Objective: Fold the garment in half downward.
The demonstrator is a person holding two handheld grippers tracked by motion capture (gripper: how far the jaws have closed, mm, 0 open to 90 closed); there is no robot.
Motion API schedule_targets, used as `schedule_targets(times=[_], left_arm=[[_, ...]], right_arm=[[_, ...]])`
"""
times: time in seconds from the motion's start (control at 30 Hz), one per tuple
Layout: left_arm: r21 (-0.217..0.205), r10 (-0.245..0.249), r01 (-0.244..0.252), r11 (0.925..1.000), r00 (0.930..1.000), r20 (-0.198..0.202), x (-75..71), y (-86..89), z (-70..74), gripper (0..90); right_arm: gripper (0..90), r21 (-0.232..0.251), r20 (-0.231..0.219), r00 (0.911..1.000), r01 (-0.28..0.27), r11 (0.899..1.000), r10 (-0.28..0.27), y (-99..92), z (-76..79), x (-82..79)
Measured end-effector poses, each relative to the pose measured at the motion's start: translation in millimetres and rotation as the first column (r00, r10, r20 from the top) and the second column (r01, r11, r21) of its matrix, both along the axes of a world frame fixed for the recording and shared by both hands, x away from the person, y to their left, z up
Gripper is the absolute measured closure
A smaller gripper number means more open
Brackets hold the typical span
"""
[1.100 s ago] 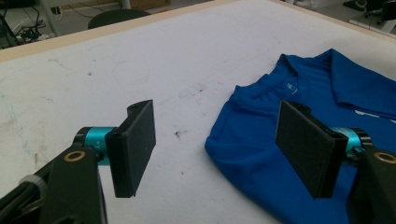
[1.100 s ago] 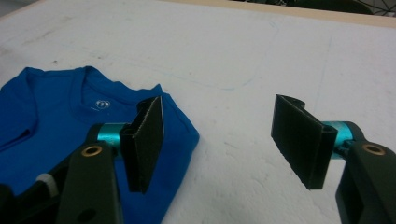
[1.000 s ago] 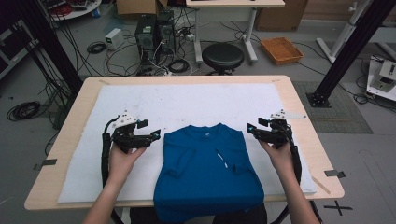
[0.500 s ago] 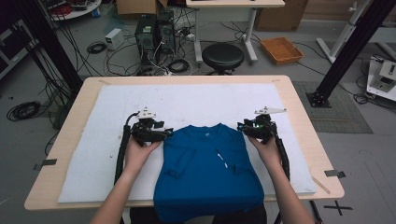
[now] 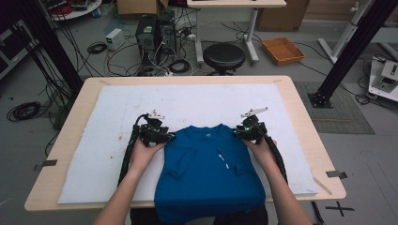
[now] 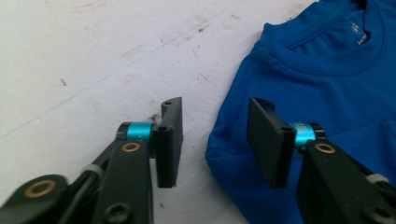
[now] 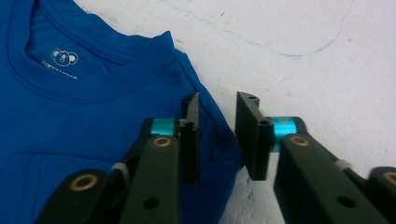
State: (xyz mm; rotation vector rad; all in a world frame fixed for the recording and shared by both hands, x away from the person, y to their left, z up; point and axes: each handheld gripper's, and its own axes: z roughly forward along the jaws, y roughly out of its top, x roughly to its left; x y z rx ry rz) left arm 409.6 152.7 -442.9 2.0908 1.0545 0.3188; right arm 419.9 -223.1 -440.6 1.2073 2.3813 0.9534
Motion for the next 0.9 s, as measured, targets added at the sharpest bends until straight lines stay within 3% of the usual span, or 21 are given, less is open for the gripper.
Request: schedule_targets(times=[0.03,0.07,0.17,0.23,0.27,0.4,0.47,0.5,0.57,0.67,0.77,0.83,0.9], left_arm=[[0.000,0.000,0.000,1.0000,1.0000,0.000,0.0,0.0,0.0,62.3],[0.029,-0.002,0.002,0.9996,0.9999,0.012,-0.3,0.4,0.6,66.2],[0.020,-0.010,0.009,0.9998,0.9998,0.015,-0.6,0.4,1.2,73.3],[0.019,-0.010,0.010,0.9998,0.9997,0.021,-1.1,-0.5,1.8,73.3],[0.027,-0.018,0.017,0.9995,0.9993,0.033,-0.5,-3.3,2.9,68.5],[0.047,-0.041,0.040,0.9981,0.9990,0.019,6.0,-12.1,5.7,64.1],[0.042,-0.061,0.061,0.9973,0.9981,0.012,11.0,-19.2,8.0,62.9],[0.041,-0.064,0.064,0.9971,0.9978,0.016,12.1,-23.1,8.0,62.8],[0.081,-0.084,0.085,0.9931,0.9963,-0.019,15.7,-31.5,5.2,60.7],[0.087,-0.085,0.086,0.9925,0.9963,-0.014,14.7,-32.8,5.2,59.7],[0.103,-0.090,0.090,0.9906,0.9960,-0.005,13.4,-33.8,5.8,61.6],[0.102,-0.098,0.098,0.9899,0.9951,-0.002,12.8,-34.6,6.0,66.7],[0.118,-0.107,0.105,0.9875,0.9943,0.008,11.5,-37.4,6.0,66.4]], right_arm=[[83.8,-0.002,0.003,1.0000,-0.004,1.000,0.004,0.3,0.0,-0.1],[85.5,-0.005,0.005,1.0000,-0.006,1.000,0.006,0.5,0.2,-0.5],[85.7,-0.002,0.011,0.9999,-0.003,1.000,0.003,-0.8,1.5,-0.7],[83.1,0.006,0.018,0.9998,0.001,1.000,-0.001,-2.3,2.4,-0.4],[78.0,0.036,0.025,0.9995,0.019,0.999,-0.020,-5.0,5.2,0.7],[71.4,0.083,0.041,0.9989,0.019,0.996,-0.023,-5.0,9.2,3.9],[70.0,0.083,0.041,0.9990,0.014,0.996,-0.018,-4.1,8.4,5.5],[67.1,0.073,0.015,0.9999,0.005,0.997,-0.006,-0.3,5.7,9.0],[65.3,0.071,0.012,0.9999,-0.010,0.997,0.009,3.7,4.2,11.1],[65.1,0.058,0.003,0.9997,-0.026,0.998,0.026,8.9,3.0,13.9],[65.3,0.014,-0.009,0.9991,-0.040,0.999,0.040,14.8,-0.2,16.1],[65.3,0.009,-0.007,0.9991,-0.042,0.999,0.042,16.1,-1.1,15.7],[65.3,0.011,-0.006,0.9989,-0.046,0.999,0.046,16.5,-0.9,15.4]])
